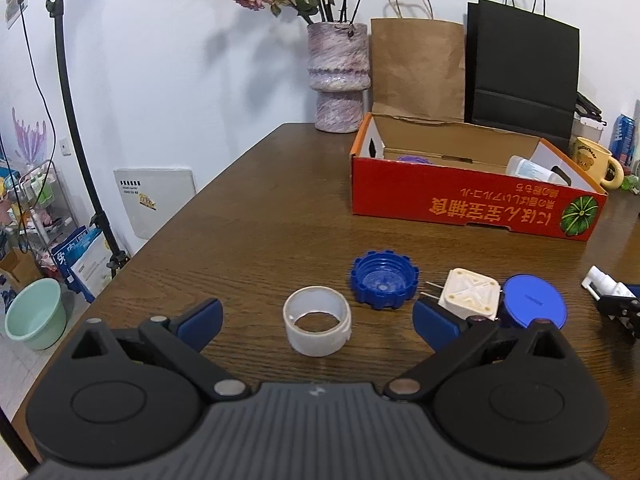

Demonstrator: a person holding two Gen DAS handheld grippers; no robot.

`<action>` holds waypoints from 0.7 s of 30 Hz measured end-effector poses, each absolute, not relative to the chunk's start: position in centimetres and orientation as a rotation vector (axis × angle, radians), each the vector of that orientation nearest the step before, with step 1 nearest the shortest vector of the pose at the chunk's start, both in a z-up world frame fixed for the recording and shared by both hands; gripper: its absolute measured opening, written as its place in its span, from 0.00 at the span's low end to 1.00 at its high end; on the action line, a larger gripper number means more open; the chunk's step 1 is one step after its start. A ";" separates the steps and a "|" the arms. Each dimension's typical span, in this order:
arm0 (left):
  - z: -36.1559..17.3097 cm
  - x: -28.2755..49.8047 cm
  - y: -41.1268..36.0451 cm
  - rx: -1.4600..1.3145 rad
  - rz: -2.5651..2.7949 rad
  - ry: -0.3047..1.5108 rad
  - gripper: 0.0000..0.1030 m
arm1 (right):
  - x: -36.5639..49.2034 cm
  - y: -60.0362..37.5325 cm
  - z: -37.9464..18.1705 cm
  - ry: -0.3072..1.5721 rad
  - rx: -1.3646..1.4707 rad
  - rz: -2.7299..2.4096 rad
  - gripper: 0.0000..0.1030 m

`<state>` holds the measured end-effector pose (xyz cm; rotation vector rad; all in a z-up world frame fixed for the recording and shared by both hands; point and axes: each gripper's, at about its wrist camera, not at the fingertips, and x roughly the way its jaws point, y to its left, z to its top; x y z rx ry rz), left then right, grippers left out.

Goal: Organize rigid objects
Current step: 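Grasp the white spray bottle with the right gripper while the left grasps the tape roll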

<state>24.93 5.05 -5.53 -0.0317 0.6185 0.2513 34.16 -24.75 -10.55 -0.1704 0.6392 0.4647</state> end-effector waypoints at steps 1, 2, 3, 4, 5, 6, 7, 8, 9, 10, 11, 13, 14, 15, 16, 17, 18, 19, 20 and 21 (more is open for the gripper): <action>-5.6 24.9 5.2 -0.031 0.253 0.621 1.00 | 33.9 -24.7 -10.6 0.632 -0.166 0.461 0.27; -5.7 24.9 5.3 -0.030 0.255 0.625 1.00 | 33.6 -24.7 -10.6 0.624 -0.162 0.458 0.26; -5.8 25.0 5.4 -0.029 0.256 0.630 1.00 | 33.4 -24.6 -10.5 0.615 -0.156 0.453 0.26; -5.9 25.0 5.5 -0.027 0.257 0.634 1.00 | 33.1 -24.5 -10.6 0.611 -0.154 0.445 0.26; -6.0 25.1 5.5 -0.025 0.257 0.638 1.00 | 32.9 -24.5 -10.6 0.606 -0.155 0.438 0.26; -6.2 25.1 5.6 -0.023 0.257 0.642 1.00 | 32.6 -24.3 -10.5 0.595 -0.158 0.430 0.26; -6.3 25.2 5.7 -0.023 0.258 0.648 1.00 | 32.3 -24.3 -10.3 0.577 -0.158 0.423 0.26; -6.5 25.3 5.8 -0.023 0.259 0.654 1.00 | 32.0 -24.2 -10.2 0.564 -0.155 0.416 0.26; -6.6 25.5 6.0 -0.023 0.261 0.660 1.00 | 31.8 -24.1 -10.1 0.554 -0.152 0.407 0.26; -6.7 25.7 6.1 -0.023 0.261 0.665 1.00 | 31.6 -24.1 -10.0 0.545 -0.150 0.398 0.26; -6.8 25.8 6.3 -0.023 0.262 0.669 1.00 | 31.4 -24.0 -9.9 0.535 -0.146 0.390 0.26; -7.1 26.3 6.6 -0.024 0.265 0.678 1.00 | 31.0 -23.9 -9.7 0.518 -0.140 0.378 0.26; -7.3 26.5 6.8 -0.025 0.270 0.684 1.00 | 30.9 -23.8 -9.7 0.510 -0.136 0.374 0.26; -7.4 26.7 7.0 -0.029 0.273 0.691 1.00 | 30.7 -23.8 -9.6 0.503 -0.128 0.370 0.26; -7.5 26.9 7.1 -0.035 0.270 0.693 1.00 | 30.6 -23.8 -9.5 0.497 -0.116 0.364 0.26; -7.6 27.0 7.2 -0.039 0.268 0.694 1.00 | 30.4 -23.8 -9.5 0.490 -0.109 0.357 0.26; -7.7 27.1 7.3 -0.039 0.267 0.693 1.00 | 30.3 -23.8 -9.4 0.483 -0.102 0.347 0.26; -7.8 27.3 7.2 -0.036 0.269 0.691 1.00 | 30.2 -23.8 -9.3 0.477 -0.097 0.339 0.26; -7.8 27.4 7.2 -0.031 0.270 0.688 1.00 | 30.1 -23.7 -9.3 0.474 -0.093 0.333 0.26; -7.9 27.5 7.2 -0.028 0.269 0.685 0.99 | 30.1 -23.7 -9.3 0.472 -0.087 0.325 0.26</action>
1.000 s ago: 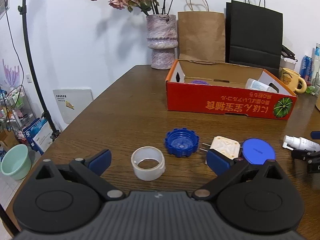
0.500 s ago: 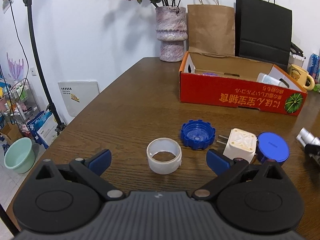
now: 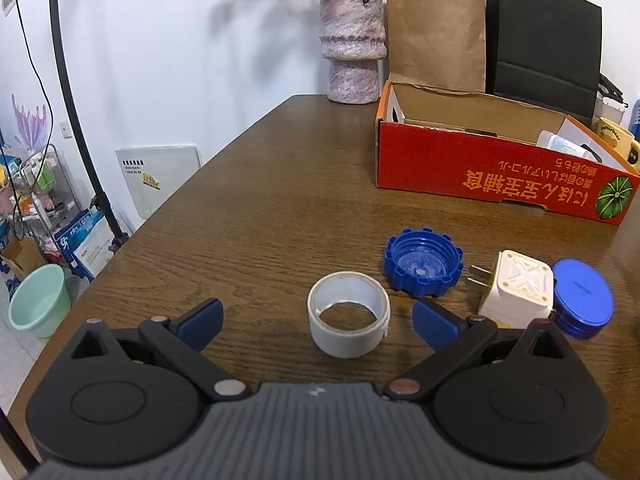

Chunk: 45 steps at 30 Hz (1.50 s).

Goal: Organize rigid objects
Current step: 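Grasp the white spray bottle with the right gripper while the left grasps the tape roll, then carry the tape roll and spray bottle over the red box with both grippers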

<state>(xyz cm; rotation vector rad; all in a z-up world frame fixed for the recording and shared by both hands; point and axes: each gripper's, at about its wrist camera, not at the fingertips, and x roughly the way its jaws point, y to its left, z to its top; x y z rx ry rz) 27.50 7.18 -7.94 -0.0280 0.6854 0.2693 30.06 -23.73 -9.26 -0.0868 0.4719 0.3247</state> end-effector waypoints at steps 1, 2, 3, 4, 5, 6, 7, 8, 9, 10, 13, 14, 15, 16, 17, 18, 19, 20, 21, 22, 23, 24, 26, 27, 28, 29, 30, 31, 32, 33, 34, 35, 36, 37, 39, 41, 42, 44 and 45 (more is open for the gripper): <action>-8.0 27.6 7.2 -0.026 0.267 0.686 0.94 | 30.0 -23.8 -9.3 0.469 -0.081 0.319 0.26; -8.1 27.8 7.1 -0.024 0.266 0.690 0.88 | 29.9 -23.7 -9.3 0.466 -0.077 0.315 0.26; -8.2 27.9 7.1 -0.021 0.262 0.694 0.84 | 29.9 -23.7 -9.2 0.464 -0.074 0.310 0.26; -8.4 28.1 7.1 -0.021 0.256 0.699 0.76 | 29.8 -23.7 -9.2 0.462 -0.071 0.305 0.26; -8.5 28.1 7.1 -0.023 0.249 0.704 0.70 | 29.8 -23.6 -9.3 0.461 -0.068 0.304 0.26; -8.6 28.2 7.1 -0.025 0.243 0.706 0.67 | 29.7 -23.6 -9.3 0.462 -0.067 0.304 0.26; -8.6 28.2 7.1 -0.026 0.237 0.704 0.61 | 29.7 -23.5 -9.3 0.462 -0.066 0.303 0.26; -8.6 28.2 7.0 -0.027 0.231 0.702 0.52 | 29.7 -23.5 -9.3 0.462 -0.067 0.303 0.26; -8.6 28.2 7.0 -0.027 0.223 0.699 0.47 | 29.6 -23.4 -9.3 0.464 -0.067 0.303 0.26; -8.6 28.3 6.9 -0.027 0.219 0.696 0.44 | 29.6 -23.4 -9.3 0.465 -0.066 0.302 0.26; -8.7 28.2 6.9 -0.027 0.214 0.690 0.44 | 29.6 -23.3 -9.3 0.464 -0.067 0.303 0.26; -8.7 28.2 6.9 -0.028 0.215 0.688 0.44 | 29.6 -23.2 -9.3 0.464 -0.068 0.303 0.26; -8.6 28.2 6.9 -0.029 0.214 0.685 0.44 | 29.5 -23.1 -9.3 0.463 -0.069 0.305 0.26; -8.6 28.1 6.9 -0.030 0.213 0.680 0.44 | 29.5 -23.1 -9.3 0.463 -0.070 0.305 0.26; -8.5 28.0 6.9 -0.030 0.214 0.675 0.44 | 29.4 -23.1 -9.3 0.462 -0.072 0.306 0.26; -8.4 28.0 6.9 -0.028 0.216 0.671 0.44 | 29.4 -23.0 -9.3 0.461 -0.072 0.306 0.26; -8.4 27.9 6.9 -0.027 0.217 0.667 0.44 | 29.3 -22.9 -9.3 0.460 -0.072 0.305 0.26; -8.3 27.9 6.9 -0.028 0.218 0.664 0.44 | 29.3 -22.9 -9.3 0.458 -0.071 0.305 0.26; -8.3 27.8 6.9 -0.028 0.220 0.661 0.44 | 29.2 -22.8 -9.3 0.455 -0.071 0.303 0.26; -8.2 27.8 6.9 -0.029 0.224 0.659 0.44 | 29.2 -22.7 -9.3 0.452 -0.071 0.302 0.26; -8.2 27.8 6.9 -0.031 0.226 0.657 0.44 | 29.1 -22.7 -9.2 0.451 -0.071 0.301 0.26; -8.1 27.8 7.0 -0.033 0.226 0.654 0.44 | 29.1 -22.6 -9.2 0.450 -0.070 0.301 0.26; -7.9 27.6 7.0 -0.032 0.230 0.644 0.44 | 29.0 -22.6 -9.1 0.446 -0.068 0.300 0.26; -7.7 27.5 7.0 -0.030 0.231 0.637 0.44 | 29.0 -22.5 -9.1 0.445 -0.068 0.299 0.26; -7.6 27.4 6.9 -0.029 0.231 0.631 0.44 | 28.9 -22.5 -9.1 0.443 -0.067 0.298 0.26; -7.4 27.3 6.9 -0.027 0.230 0.624 0.44 | 28.9 -22.5 -9.1 0.441 -0.067 0.297 0.26; -7.2 27.2 6.8 -0.025 0.229 0.617 0.44 | 28.9 -22.5 -9.1 0.440 -0.068 0.297 0.26; -7.1 27.1 6.7 -0.023 0.228 0.610 0.44 | 28.8 -22.4 -9.0 0.438 -0.068 0.296 0.26; -6.9 26.9 6.6 -0.021 0.227 0.604 0.44 | 28.8 -22.4 -9.0 0.436 -0.067 0.295 0.26; -6.7 26.9 6.5 -0.020 0.224 0.598 0.44 | 28.8 -22.4 -9.0 0.435 -0.066 0.295 0.26; -6.5 26.8 6.4 -0.021 0.221 0.592 0.44 | 28.8 -22.3 -8.9 0.434 -0.065 0.294 0.26; -6.3 26.7 6.3 -0.021 0.219 0.586 0.44 | 28.8 -22.3 -8.9 0.432 -0.064 0.295 0.26; -6.1 26.7 6.2 -0.020 0.215 0.580 0.44 | 28.8 -22.2 -8.8 0.429 -0.062 0.295 0.26; -5.9 26.7 6.0 -0.019 0.212 0.575 0.44 | 28.8 -22.1 -8.7 0.427 -0.062 0.294 0.26; -5.5 26.7 5.7 -0.016 0.204 0.563 0.44 | 28.8 -22.0 -8.4 0.420 -0.057 0.294 0.26; -5.1 26.8 5.3 -0.014 0.197 0.551 0.44 | 28.9 -21.8 -8.1 0.413 -0.054 0.295 0.26; -4.8 26.8 5.1 -0.012 0.192 0.543 0.44 | 28.9 -21.7 -7.9 0.408 -0.052 0.295 0.26; -4.2 27.0 4.6 -0.011 0.183 0.529 0.44 | 29.0 -21.5 -7.4 0.398 -0.044 0.297 0.26; -3.9 27.1 4.4 -0.009 0.180 0.521 0.44 | 29.1 -21.5 -7.1 0.393 -0.040 0.298 0.26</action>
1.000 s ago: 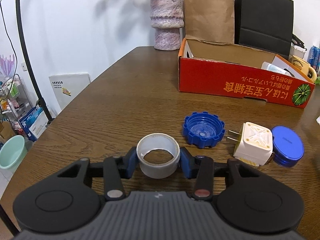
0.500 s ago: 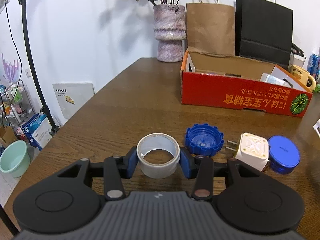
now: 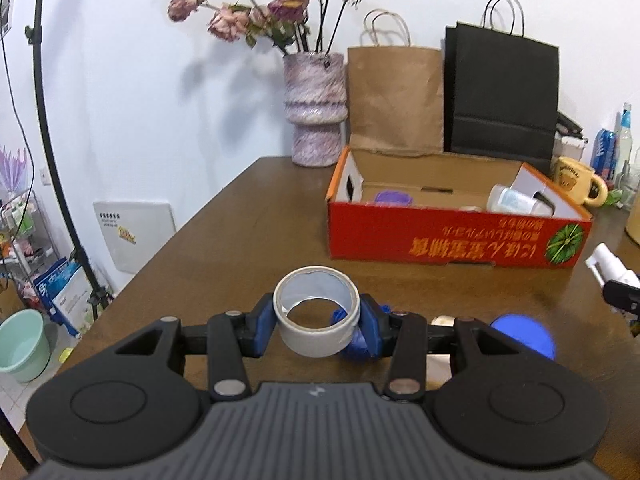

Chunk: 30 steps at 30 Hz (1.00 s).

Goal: Organize rigid objects
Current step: 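Carry the tape roll and spray bottle over the red box with both grippers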

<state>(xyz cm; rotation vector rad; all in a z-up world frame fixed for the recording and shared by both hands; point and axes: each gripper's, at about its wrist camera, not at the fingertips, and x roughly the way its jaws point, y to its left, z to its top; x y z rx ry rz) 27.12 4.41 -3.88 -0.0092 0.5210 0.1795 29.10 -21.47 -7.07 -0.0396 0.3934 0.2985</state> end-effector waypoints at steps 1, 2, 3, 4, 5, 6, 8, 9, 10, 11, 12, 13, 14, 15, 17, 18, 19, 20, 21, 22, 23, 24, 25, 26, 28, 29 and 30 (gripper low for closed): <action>-3.6 27.2 4.2 -0.009 0.175 0.514 0.44 | 29.1 -21.4 -6.8 0.388 -0.035 0.300 0.26; -3.3 27.4 4.0 -0.008 0.169 0.507 0.44 | 29.2 -21.3 -6.5 0.380 -0.033 0.302 0.26; -2.9 27.5 3.7 -0.006 0.163 0.498 0.44 | 29.3 -21.1 -6.2 0.372 -0.033 0.303 0.26; -2.7 27.7 3.5 -0.003 0.158 0.490 0.44 | 29.3 -21.0 -5.9 0.365 -0.033 0.304 0.26; -2.4 27.9 3.2 -0.001 0.153 0.483 0.44 | 29.5 -20.9 -5.5 0.360 -0.032 0.305 0.26; -2.1 28.1 2.9 0.001 0.147 0.476 0.44 | 29.6 -20.8 -5.2 0.355 -0.030 0.305 0.26; -1.6 28.5 2.4 0.006 0.138 0.466 0.44 | 29.7 -20.6 -4.7 0.343 -0.028 0.299 0.26; -1.4 28.6 2.2 0.006 0.135 0.462 0.44 | 29.8 -20.4 -4.5 0.337 -0.028 0.297 0.26; -1.2 28.8 2.0 0.007 0.131 0.458 0.44 | 29.9 -20.4 -4.3 0.333 -0.028 0.297 0.26; -1.0 29.0 1.8 0.008 0.128 0.454 0.44 | 30.0 -20.3 -4.0 0.329 -0.027 0.296 0.26; -0.8 29.3 1.6 0.009 0.127 0.451 0.44 | 30.2 -20.2 -3.8 0.327 -0.027 0.294 0.26; -0.7 29.4 1.5 0.008 0.125 0.448 0.44 | 30.3 -20.1 -3.6 0.325 -0.026 0.294 0.26; -0.5 29.7 1.3 0.007 0.123 0.446 0.44 | 30.5 -20.0 -3.5 0.322 -0.024 0.294 0.26; -0.4 30.0 1.1 0.006 0.122 0.445 0.44 | 30.6 -20.0 -3.3 0.320 -0.023 0.294 0.26; -0.3 30.6 0.9 0.004 0.124 0.446 0.44 | 30.9 -19.9 -3.0 0.317 -0.020 0.292 0.26; -0.3 30.9 0.8 0.004 0.125 0.447 0.44 | 31.1 -19.8 -2.9 0.316 -0.020 0.292 0.26; -0.2 31.1 0.7 0.003 0.124 0.449 0.44 | 31.2 -19.7 -2.8 0.314 -0.021 0.291 0.26; -0.2 31.4 0.6 0.000 0.124 0.450 0.44 | 31.5 -19.6 -2.7 0.313 -0.021 0.289 0.26; -0.2 31.7 0.5 -0.001 0.124 0.449 0.44 | 31.7 -19.5 -2.6 0.312 -0.022 0.289 0.26; -0.1 31.9 0.4 -0.002 0.123 0.448 0.44 | 31.9 -19.4 -2.5 0.310 -0.023 0.288 0.26; -0.1 32.2 0.2 -0.002 0.124 0.446 0.44 | 32.1 -19.4 -2.4 0.309 -0.024 0.287 0.26; 0.0 32.5 0.1 -0.002 0.126 0.445 0.44 | 32.3 -19.3 -2.3 0.307 -0.024 0.287 0.26; 0.1 32.7 0.0 -0.001 0.128 0.444 0.44 | 32.4 -19.2 -2.2 0.306 -0.023 0.287 0.26; 0.1 33.0 -0.1 -0.001 0.127 0.442 0.44 | 32.6 -19.1 -2.2 0.304 -0.023 0.287 0.26; 0.3 33.5 -0.3 0.000 0.127 0.439 0.44 | 33.1 -18.9 -2.0 0.300 -0.023 0.286 0.26; 0.3 33.8 -0.4 0.000 0.128 0.437 0.44 | 33.3 -18.9 -1.9 0.298 -0.023 0.285 0.26; 0.4 34.2 -0.5 -0.001 0.128 0.436 0.44 | 33.6 -18.9 -1.8 0.297 -0.021 0.285 0.26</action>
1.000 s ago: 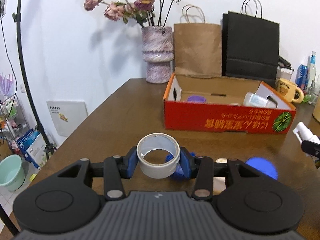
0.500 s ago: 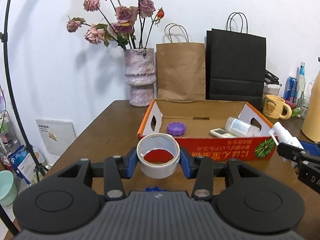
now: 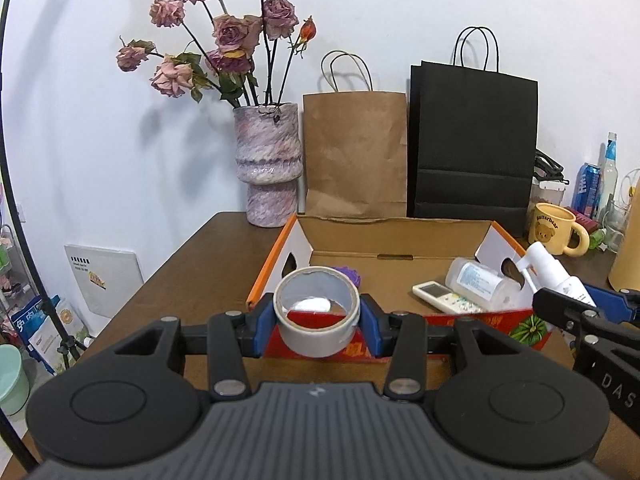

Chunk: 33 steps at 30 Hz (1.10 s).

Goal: Organize rigid objects
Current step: 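Carry the tape roll and spray bottle over the red box with both grippers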

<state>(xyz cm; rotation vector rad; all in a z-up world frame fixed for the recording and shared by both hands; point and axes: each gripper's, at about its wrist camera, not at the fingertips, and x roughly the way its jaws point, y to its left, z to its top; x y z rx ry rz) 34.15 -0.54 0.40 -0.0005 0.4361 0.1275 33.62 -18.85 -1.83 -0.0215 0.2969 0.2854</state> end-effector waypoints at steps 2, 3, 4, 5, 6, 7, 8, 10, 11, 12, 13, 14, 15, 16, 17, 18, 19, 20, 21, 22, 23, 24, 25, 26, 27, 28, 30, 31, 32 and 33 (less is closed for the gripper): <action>0.5 34.8 -0.8 0.000 0.128 0.432 0.44 | 34.2 -18.7 -1.7 0.295 -0.020 0.284 0.26; 0.6 35.1 -0.9 0.000 0.128 0.430 0.44 | 34.4 -18.7 -1.7 0.295 -0.019 0.284 0.26; 0.6 35.3 -1.0 0.000 0.128 0.428 0.44 | 34.7 -18.7 -1.7 0.295 -0.016 0.284 0.26; 0.7 35.6 -1.0 0.001 0.129 0.426 0.44 | 35.0 -18.6 -1.6 0.297 -0.015 0.283 0.26; 0.7 36.0 -1.1 0.001 0.130 0.425 0.44 | 35.3 -18.5 -1.7 0.298 -0.015 0.282 0.26; 0.7 36.3 -1.1 0.001 0.131 0.424 0.44 | 35.6 -18.4 -1.7 0.299 -0.015 0.281 0.26; 0.7 36.7 -1.2 0.000 0.131 0.423 0.44 | 35.9 -18.4 -1.7 0.300 -0.015 0.279 0.26; 0.8 37.3 -1.3 -0.003 0.133 0.421 0.44 | 36.6 -18.3 -1.8 0.304 -0.014 0.279 0.26; 0.8 37.7 -1.4 -0.005 0.134 0.421 0.44 | 36.9 -18.2 -1.8 0.305 -0.013 0.279 0.26; 0.8 38.1 -1.4 -0.007 0.135 0.421 0.44 | 37.2 -18.2 -1.8 0.306 -0.014 0.278 0.26; 0.8 38.5 -1.4 -0.010 0.138 0.422 0.44 | 37.6 -18.1 -1.9 0.307 -0.013 0.277 0.26; 0.7 38.9 -1.4 -0.013 0.139 0.423 0.44 | 37.9 -18.1 -1.9 0.309 -0.012 0.277 0.26; 0.7 39.2 -1.4 -0.017 0.140 0.424 0.44 | 38.2 -18.0 -1.9 0.311 -0.012 0.277 0.26; 0.7 39.6 -1.4 -0.021 0.140 0.425 0.44 | 38.5 -17.9 -2.0 0.312 -0.012 0.277 0.26; 0.6 39.9 -1.4 -0.022 0.141 0.426 0.44 | 38.8 -17.9 -2.0 0.313 -0.012 0.277 0.26; 0.6 40.3 -1.5 -0.023 0.143 0.427 0.44 | 39.2 -17.8 -2.0 0.314 -0.013 0.277 0.26; 0.6 40.6 -1.5 -0.024 0.144 0.429 0.44 | 39.5 -17.8 -2.0 0.314 -0.014 0.277 0.26; 0.6 41.0 -1.5 -0.025 0.144 0.430 0.44 | 39.6 -17.7 -2.0 0.314 -0.014 0.277 0.26; 0.5 41.3 -1.5 -0.025 0.145 0.432 0.44 | 40.0 -17.7 -1.9 0.315 -0.015 0.277 0.26; 0.5 41.7 -1.5 -0.025 0.148 0.434 0.44 | 40.4 -17.6 -2.0 0.316 -0.015 0.278 0.26; 0.5 42.0 -1.5 -0.026 0.150 0.434 0.44 | 40.8 -17.5 -2.0 0.317 -0.015 0.279 0.26; 0.5 42.4 -1.5 -0.027 0.152 0.435 0.44 | 41.3 -17.4 -2.0 0.319 -0.014 0.280 0.26; 0.4 42.7 -1.5 -0.027 0.155 0.435 0.44 | 41.7 -17.4 -2.1 0.321 -0.014 0.282 0.26; 0.4 43.1 -1.5 -0.027 0.158 0.435 0.44 | 42.2 -17.3 -2.1 0.324 -0.013 0.283 0.26; 0.3 43.4 -1.5 -0.028 0.159 0.437 0.44 | 42.6 -17.2 -2.1 0.325 -0.014 0.284 0.26; 0.3 43.8 -1.5 -0.030 0.159 0.439 0.44 | 43.0 -17.1 -2.2 0.326 -0.015 0.285 0.26; 0.2 44.5 -1.5 -0.030 0.160 0.443 0.44 | 43.8 -17.0 -2.4 0.331 -0.015 0.287 0.26; 0.2 44.8 -1.5 -0.029 0.161 0.445 0.44 | 44.1 -16.9 -2.4 0.333 -0.014 0.288 0.26; 0.1 45.2 -1.5 -0.028 0.162 0.447 0.44 | 44.5 -16.9 -2.6 0.336 -0.013 0.290 0.26; 0.0 45.5 -1.5 -0.027 0.163 0.450 0.44 | 44.9 -16.8 -2.7 0.339 -0.013 0.291 0.26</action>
